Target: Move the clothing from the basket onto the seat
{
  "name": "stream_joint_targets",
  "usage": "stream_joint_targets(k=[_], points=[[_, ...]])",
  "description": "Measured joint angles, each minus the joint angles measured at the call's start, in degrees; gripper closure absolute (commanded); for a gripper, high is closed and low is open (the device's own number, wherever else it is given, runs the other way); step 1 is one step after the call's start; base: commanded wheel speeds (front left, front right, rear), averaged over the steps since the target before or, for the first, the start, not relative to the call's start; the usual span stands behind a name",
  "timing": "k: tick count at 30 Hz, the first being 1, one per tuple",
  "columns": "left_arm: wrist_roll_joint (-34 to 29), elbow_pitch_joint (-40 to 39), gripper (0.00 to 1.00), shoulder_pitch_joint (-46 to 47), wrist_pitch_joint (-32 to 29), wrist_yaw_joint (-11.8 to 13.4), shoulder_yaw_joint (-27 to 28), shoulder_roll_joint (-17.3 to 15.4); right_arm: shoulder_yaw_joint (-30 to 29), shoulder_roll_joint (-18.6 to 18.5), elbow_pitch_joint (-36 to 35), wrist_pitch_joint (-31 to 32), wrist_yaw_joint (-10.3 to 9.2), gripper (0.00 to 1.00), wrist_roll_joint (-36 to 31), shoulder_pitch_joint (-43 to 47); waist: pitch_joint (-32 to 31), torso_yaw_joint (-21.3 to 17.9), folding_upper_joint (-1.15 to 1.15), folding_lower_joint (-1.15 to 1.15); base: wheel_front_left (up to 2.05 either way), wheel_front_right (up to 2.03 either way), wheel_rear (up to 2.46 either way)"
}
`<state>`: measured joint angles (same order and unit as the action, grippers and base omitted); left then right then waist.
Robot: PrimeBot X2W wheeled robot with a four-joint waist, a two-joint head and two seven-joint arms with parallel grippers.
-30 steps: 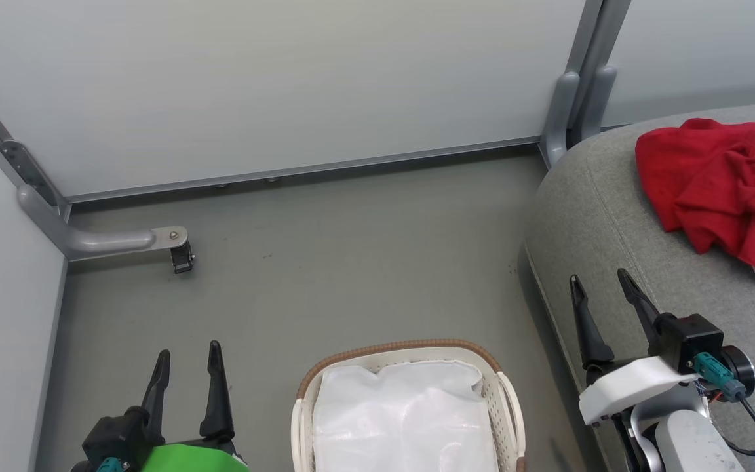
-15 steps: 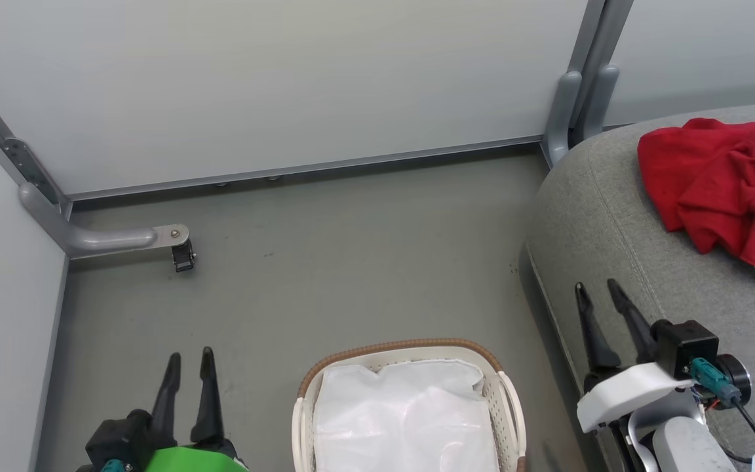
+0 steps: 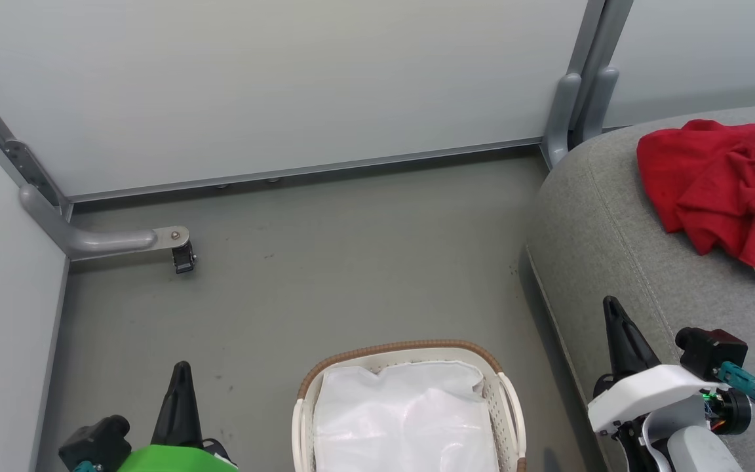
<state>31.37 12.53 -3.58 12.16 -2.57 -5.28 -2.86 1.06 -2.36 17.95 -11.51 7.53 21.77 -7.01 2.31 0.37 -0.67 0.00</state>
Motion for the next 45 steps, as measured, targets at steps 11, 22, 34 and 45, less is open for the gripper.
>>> stream_joint_targets(k=[11,22,34,45], points=[[9.6,0.5,1.0,1.3,-2.4,-0.6,1.4,-0.3,-1.1,0.0,-0.6,2.6,0.0,1.0,10.8,0.1,-0.2,0.0,0.0,0.0,0.0,0.0,0.0],[18.3,0.6,1.0,2.3,-4.5,-1.5,2.5,-0.5,-2.1,0.0,-1.1,5.1,0.0,1.0,20.2,0.2,-0.4,-0.1,0.0,0.0,0.0,0.0,0.0],[26.2,0.6,1.0,3.6,-6.8,-2.0,3.7,-0.6,-3.1,-0.1,-1.6,7.4,0.0,1.0,29.2,0.3,-0.6,-0.1,0.0,0.0,0.0,0.0,0.0],[32.8,0.8,1.0,4.5,-8.6,-2.5,4.9,-0.8,-3.9,-0.1,-2.0,9.3,0.0,1.0,36.7,0.3,-0.8,-0.1,0.0,0.0,0.0,0.0,0.0]])
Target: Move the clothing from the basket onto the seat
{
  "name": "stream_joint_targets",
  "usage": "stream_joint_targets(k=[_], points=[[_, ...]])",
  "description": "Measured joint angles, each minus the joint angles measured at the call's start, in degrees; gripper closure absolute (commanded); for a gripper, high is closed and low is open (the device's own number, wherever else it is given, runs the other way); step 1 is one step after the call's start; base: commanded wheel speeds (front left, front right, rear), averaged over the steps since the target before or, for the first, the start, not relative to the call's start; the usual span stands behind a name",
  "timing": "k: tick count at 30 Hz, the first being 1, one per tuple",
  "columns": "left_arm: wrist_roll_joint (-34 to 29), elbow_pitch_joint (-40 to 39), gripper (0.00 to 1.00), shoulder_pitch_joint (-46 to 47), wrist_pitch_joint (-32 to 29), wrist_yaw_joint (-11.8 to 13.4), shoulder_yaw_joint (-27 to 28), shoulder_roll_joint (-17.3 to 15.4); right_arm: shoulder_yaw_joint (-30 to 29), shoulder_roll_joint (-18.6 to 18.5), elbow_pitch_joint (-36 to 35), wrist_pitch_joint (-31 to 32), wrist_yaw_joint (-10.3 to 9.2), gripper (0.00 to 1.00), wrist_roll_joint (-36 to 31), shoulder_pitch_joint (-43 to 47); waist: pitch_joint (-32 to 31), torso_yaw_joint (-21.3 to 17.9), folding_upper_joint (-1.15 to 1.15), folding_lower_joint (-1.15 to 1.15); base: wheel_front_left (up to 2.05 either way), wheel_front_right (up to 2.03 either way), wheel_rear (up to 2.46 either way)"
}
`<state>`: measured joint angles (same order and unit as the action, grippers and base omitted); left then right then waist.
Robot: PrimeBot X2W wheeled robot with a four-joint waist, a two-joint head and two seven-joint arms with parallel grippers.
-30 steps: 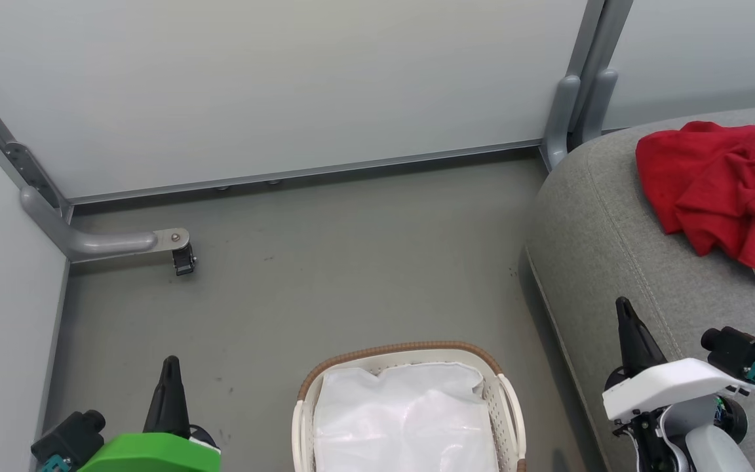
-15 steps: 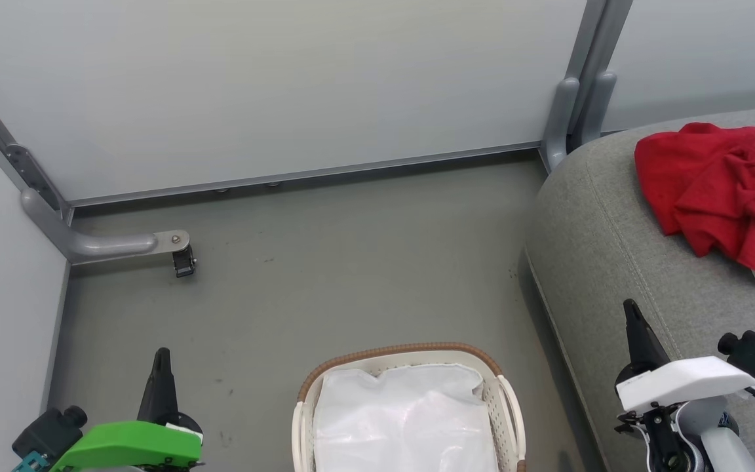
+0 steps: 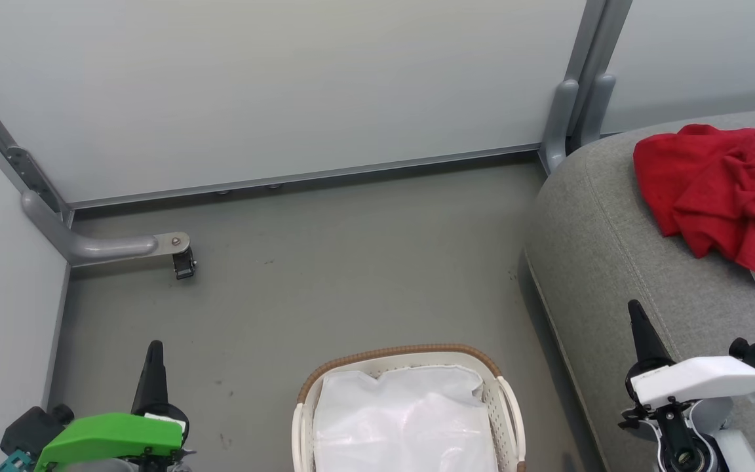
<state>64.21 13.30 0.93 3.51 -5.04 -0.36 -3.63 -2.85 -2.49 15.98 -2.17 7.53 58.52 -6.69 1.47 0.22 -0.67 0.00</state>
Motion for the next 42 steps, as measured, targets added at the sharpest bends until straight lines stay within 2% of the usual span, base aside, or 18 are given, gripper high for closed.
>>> stream_joint_targets(k=[42], points=[[19.5,0.4,1.0,3.2,-6.0,-1.6,3.7,-0.1,-2.4,-0.1,-1.3,5.8,-0.02,1.0,22.7,0.2,-0.8,-0.1,0.0,0.0,0.0,0.0,0.0]])
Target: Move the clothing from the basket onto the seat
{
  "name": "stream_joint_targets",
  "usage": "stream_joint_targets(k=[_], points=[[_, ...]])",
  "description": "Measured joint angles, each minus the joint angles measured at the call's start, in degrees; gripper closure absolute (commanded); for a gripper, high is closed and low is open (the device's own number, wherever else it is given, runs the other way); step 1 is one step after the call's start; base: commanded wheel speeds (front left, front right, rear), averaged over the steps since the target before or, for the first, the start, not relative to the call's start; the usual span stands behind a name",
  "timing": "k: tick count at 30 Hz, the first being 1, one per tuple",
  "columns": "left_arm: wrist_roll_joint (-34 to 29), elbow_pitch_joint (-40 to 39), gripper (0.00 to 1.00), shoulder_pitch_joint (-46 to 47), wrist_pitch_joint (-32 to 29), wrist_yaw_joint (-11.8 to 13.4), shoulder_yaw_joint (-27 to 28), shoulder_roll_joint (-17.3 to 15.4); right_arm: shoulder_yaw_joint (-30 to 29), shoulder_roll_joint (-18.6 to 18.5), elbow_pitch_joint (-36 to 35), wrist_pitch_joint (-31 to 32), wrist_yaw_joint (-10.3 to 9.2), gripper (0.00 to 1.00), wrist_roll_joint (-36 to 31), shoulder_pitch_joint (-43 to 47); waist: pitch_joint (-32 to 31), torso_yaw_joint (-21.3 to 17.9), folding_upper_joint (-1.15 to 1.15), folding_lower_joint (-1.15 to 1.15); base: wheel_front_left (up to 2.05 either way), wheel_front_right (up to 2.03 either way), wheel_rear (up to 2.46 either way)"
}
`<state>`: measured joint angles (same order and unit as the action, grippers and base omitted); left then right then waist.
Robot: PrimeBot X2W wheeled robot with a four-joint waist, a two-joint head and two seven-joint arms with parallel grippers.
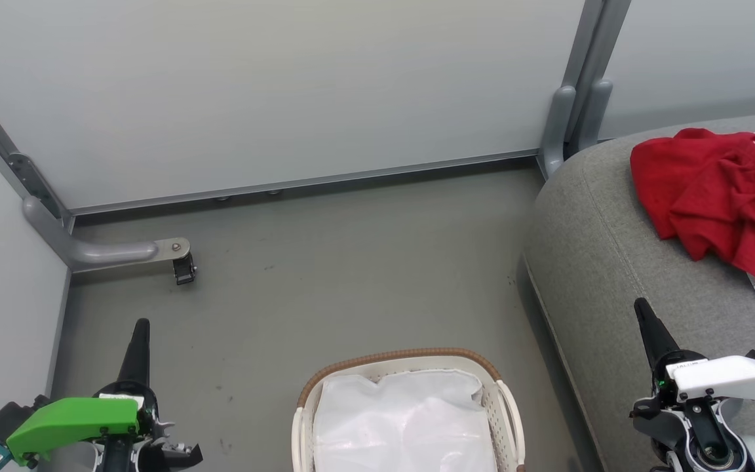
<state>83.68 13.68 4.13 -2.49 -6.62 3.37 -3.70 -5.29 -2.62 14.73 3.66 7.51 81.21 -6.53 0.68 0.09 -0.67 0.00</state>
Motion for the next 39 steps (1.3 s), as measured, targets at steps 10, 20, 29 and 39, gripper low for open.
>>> stream_joint_targets(k=[10,20,29,39], points=[[3.6,0.1,1.0,0.6,-1.2,-0.3,0.7,0.0,-0.5,0.0,-0.2,1.1,-0.01,1.0,4.3,0.0,-0.2,0.0,0.0,0.0,0.0,0.0,0.0],[7.2,0.2,1.0,1.2,-2.4,-0.5,1.5,0.0,-0.9,-0.1,-0.5,2.2,-0.01,1.0,8.3,0.0,-0.4,-0.1,0.0,0.0,0.0,0.0,0.0],[9.6,0.3,1.0,1.5,-3.1,-0.8,2.0,0.0,-1.2,-0.1,-0.6,2.9,-0.01,1.0,11.1,0.0,-0.5,-0.1,0.0,0.0,0.0,0.0,0.0],[9.6,0.3,1.0,1.5,-3.3,-0.8,2.1,0.1,-1.2,-0.1,-0.6,2.9,-0.01,1.0,11.1,0.0,-0.5,-0.1,0.0,0.0,0.0,0.0,0.0]])
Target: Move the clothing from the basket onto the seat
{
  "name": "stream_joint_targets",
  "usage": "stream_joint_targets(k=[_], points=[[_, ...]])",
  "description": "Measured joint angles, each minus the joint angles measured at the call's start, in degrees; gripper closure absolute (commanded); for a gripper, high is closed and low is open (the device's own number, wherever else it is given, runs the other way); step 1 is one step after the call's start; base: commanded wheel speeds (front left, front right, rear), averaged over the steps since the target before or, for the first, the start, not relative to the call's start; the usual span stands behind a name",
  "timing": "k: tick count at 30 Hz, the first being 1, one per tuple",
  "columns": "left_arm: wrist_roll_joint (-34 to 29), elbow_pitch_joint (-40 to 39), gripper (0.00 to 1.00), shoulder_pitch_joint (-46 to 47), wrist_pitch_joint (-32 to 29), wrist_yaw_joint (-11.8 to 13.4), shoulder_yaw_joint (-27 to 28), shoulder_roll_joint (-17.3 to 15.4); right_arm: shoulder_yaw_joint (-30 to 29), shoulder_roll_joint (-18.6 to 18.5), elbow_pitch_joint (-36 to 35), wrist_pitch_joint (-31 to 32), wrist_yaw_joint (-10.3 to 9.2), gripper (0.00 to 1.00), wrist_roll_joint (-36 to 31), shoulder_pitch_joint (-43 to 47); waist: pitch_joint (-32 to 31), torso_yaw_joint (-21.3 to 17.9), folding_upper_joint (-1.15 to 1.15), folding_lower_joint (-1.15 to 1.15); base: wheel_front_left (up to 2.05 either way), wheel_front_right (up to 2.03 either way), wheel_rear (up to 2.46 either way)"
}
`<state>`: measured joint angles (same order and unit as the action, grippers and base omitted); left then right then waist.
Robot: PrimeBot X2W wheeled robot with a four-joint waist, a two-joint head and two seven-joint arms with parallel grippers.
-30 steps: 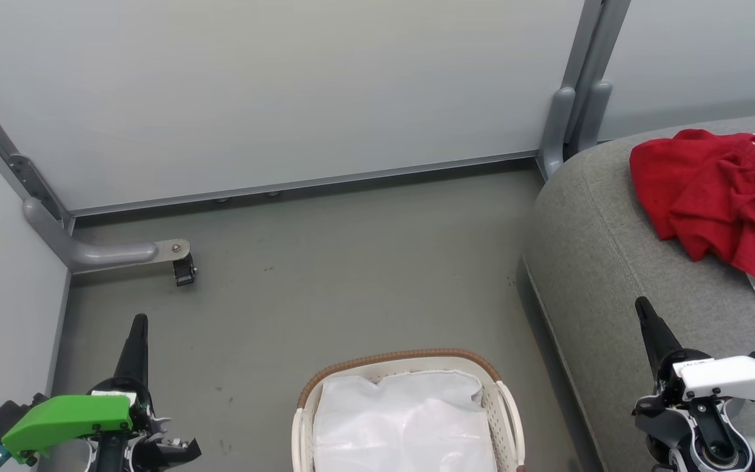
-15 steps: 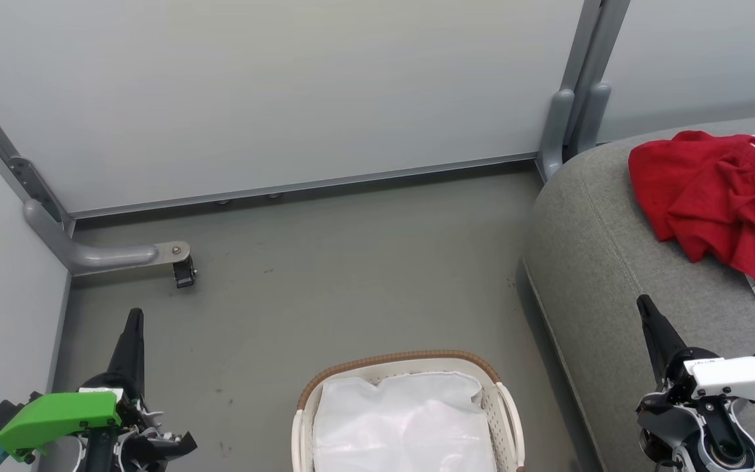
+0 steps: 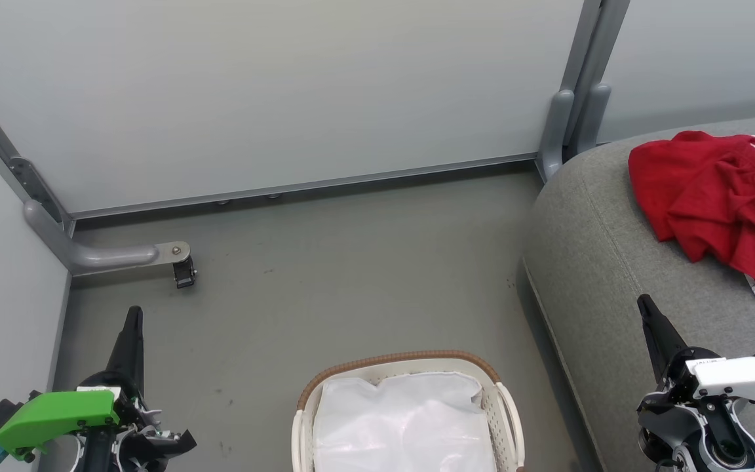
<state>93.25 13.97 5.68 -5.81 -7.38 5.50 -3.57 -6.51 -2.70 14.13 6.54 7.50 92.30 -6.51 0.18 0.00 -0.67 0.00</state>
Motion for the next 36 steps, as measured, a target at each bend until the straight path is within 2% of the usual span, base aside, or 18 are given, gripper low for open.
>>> stream_joint_targets(k=[36], points=[[-0.1,0.0,1.0,0.0,-0.2,0.0,0.4,0.3,0.0,0.0,0.0,0.0,0.0,1.0,0.0,0.0,0.0,0.0,0.0,0.0,0.0,0.0,0.0]])
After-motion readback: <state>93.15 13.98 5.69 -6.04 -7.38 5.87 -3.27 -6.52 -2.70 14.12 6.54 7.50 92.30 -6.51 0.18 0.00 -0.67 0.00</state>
